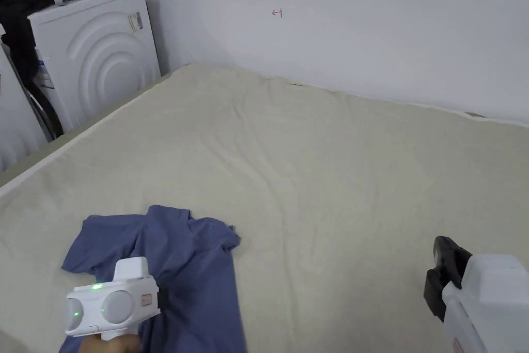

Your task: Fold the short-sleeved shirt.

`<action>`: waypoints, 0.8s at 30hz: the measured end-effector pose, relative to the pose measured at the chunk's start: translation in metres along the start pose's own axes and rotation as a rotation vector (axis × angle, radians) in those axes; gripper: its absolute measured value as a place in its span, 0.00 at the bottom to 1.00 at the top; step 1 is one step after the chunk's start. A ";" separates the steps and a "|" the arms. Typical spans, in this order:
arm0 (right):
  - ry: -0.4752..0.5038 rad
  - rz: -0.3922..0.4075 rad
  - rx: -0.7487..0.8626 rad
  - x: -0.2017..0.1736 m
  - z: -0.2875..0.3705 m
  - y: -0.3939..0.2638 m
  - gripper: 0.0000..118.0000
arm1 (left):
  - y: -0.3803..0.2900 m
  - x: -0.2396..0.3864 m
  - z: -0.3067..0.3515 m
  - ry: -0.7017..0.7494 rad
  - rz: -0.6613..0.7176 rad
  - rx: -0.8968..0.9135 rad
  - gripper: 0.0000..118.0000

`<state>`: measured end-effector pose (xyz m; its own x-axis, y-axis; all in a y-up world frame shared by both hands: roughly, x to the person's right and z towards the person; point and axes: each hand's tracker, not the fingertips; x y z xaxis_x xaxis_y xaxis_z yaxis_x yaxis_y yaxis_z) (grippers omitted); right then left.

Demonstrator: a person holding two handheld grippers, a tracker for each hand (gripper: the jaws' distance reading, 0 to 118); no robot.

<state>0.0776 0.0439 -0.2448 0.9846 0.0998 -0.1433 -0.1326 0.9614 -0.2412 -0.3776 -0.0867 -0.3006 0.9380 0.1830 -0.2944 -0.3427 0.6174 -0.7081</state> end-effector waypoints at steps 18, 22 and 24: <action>-0.148 -0.062 0.112 0.073 0.082 0.008 0.01 | 0.094 0.230 0.188 -0.522 -0.363 0.324 0.04; -0.213 -0.073 0.131 0.097 0.103 0.008 0.01 | 0.098 0.292 0.211 -0.626 -0.440 0.358 0.04; -0.252 -0.076 0.139 0.109 0.115 0.007 0.01 | 0.093 0.325 0.217 -0.676 -0.478 0.361 0.04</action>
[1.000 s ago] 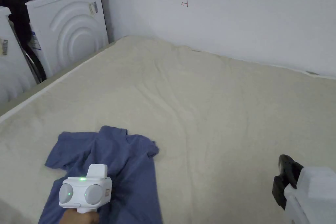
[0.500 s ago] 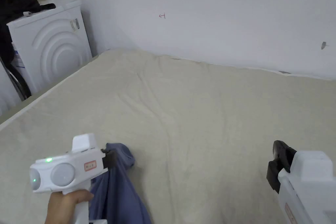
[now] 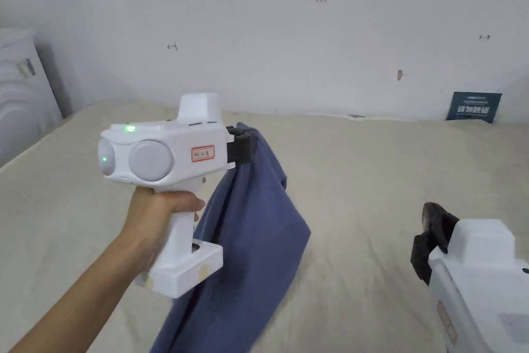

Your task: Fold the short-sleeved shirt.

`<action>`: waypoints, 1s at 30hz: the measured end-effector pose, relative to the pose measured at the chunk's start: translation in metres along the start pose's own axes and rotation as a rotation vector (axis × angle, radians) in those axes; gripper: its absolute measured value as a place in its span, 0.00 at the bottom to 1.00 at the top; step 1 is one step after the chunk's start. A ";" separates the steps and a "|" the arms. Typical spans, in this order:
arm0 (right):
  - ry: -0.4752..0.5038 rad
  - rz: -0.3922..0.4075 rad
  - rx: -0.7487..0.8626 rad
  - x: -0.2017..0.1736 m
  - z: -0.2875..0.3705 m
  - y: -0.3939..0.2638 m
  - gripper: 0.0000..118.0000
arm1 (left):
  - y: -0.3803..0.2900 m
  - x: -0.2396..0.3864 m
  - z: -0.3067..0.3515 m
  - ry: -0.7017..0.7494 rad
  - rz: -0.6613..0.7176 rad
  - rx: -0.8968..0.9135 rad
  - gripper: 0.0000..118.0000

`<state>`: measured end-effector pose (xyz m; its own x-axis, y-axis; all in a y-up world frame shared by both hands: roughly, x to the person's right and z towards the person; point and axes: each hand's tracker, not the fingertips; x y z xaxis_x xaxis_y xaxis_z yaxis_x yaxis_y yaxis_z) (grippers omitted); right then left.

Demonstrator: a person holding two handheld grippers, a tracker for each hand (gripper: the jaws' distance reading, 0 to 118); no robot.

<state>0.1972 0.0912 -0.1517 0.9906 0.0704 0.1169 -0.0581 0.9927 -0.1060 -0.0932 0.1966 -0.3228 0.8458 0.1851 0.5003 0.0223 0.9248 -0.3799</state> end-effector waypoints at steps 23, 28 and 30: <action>-0.180 -0.001 -0.071 0.072 0.027 -0.027 0.01 | -0.234 0.112 -0.157 -0.132 -0.185 -0.595 0.04; -0.172 -0.007 -0.096 0.068 0.022 -0.034 0.01 | -0.275 0.099 -0.177 -0.062 -0.194 -0.706 0.04; -0.167 -0.010 -0.102 0.066 0.021 -0.035 0.01 | -0.279 0.096 -0.176 -0.060 -0.180 -0.686 0.04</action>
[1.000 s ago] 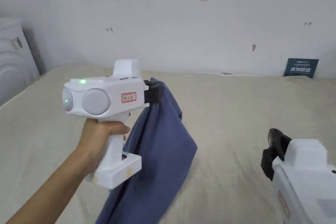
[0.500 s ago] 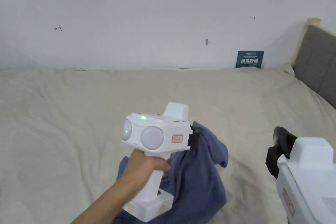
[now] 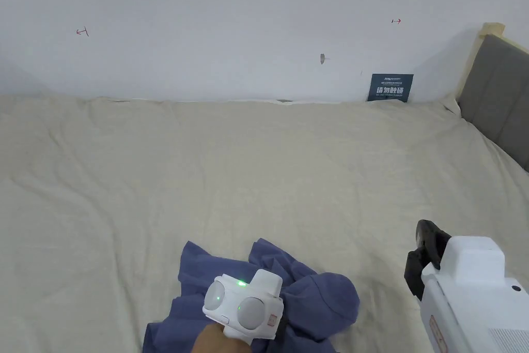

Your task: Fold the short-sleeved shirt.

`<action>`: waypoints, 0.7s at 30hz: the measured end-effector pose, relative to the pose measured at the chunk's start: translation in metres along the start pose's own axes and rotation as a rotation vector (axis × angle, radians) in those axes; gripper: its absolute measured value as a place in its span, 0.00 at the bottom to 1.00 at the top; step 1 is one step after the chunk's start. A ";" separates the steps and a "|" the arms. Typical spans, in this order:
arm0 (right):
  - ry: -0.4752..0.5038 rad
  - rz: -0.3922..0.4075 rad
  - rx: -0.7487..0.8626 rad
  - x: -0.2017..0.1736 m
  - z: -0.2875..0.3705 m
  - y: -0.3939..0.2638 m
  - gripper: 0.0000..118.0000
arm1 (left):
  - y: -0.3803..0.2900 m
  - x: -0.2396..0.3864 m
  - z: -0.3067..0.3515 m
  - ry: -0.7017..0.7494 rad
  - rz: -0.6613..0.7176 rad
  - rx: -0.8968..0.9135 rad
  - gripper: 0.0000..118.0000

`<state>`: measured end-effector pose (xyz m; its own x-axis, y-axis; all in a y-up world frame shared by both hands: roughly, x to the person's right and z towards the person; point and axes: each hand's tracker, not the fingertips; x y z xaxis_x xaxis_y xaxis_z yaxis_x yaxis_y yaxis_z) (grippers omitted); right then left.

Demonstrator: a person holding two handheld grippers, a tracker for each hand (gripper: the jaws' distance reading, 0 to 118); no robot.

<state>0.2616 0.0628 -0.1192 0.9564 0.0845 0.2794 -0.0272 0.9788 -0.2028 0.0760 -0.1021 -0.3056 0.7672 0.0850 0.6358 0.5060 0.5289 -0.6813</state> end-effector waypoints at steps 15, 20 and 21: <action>0.011 0.013 0.071 -0.013 0.011 0.030 0.01 | 0.037 -0.028 0.180 0.083 0.153 0.523 0.94; 0.017 0.017 0.108 -0.017 0.013 0.044 0.01 | 0.030 -0.049 0.240 0.270 0.149 0.771 0.94; 0.019 0.018 0.115 -0.018 0.013 0.046 0.01 | 0.026 -0.053 0.249 0.309 0.145 0.815 0.94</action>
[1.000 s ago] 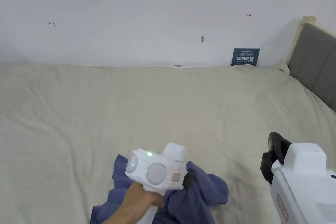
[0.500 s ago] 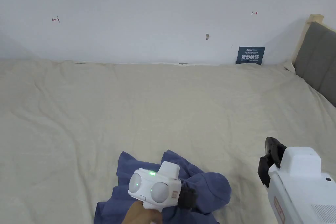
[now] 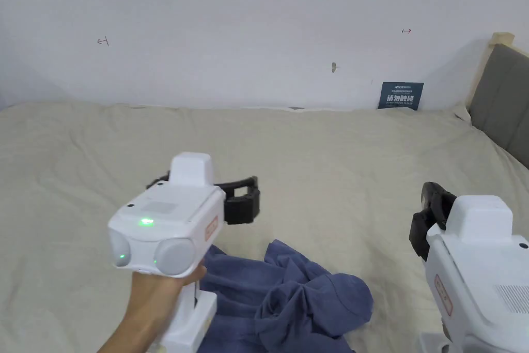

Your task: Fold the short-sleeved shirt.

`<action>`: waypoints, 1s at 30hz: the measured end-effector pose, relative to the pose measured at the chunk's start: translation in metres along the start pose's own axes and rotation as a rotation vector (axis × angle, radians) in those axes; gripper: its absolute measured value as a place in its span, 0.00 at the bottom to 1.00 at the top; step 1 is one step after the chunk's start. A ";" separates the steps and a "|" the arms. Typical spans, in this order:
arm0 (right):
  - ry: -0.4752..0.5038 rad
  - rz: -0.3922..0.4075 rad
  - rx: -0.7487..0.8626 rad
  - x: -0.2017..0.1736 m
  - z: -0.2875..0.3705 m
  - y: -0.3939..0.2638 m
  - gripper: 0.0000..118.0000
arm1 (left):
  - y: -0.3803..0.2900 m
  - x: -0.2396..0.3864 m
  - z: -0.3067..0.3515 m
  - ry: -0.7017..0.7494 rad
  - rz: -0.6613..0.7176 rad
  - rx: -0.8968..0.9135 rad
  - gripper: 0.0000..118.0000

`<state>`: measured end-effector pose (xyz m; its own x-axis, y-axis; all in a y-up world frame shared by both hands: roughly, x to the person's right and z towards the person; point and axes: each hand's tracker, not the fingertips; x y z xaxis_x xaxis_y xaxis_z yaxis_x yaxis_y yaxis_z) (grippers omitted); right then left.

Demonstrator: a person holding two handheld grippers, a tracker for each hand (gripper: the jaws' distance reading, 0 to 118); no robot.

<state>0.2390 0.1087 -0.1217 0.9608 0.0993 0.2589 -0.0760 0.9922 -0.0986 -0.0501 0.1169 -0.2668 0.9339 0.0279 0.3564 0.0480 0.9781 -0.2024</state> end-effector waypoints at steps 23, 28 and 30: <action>0.025 -0.001 0.021 -0.011 -0.002 0.005 0.02 | -0.023 -0.063 0.027 0.154 -0.008 0.053 0.00; 0.026 -0.007 0.009 -0.010 -0.003 0.000 0.02 | -0.036 -0.067 0.012 0.138 0.049 -0.194 0.00; 0.026 -0.006 0.002 -0.010 -0.004 -0.002 0.02 | -0.055 -0.070 0.009 0.096 0.101 -0.251 0.00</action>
<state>0.2312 0.1053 -0.1280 0.9678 0.0919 0.2344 -0.0711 0.9929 -0.0957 -0.1212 0.0626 -0.2727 0.9670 0.0910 0.2379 0.0285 0.8895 -0.4560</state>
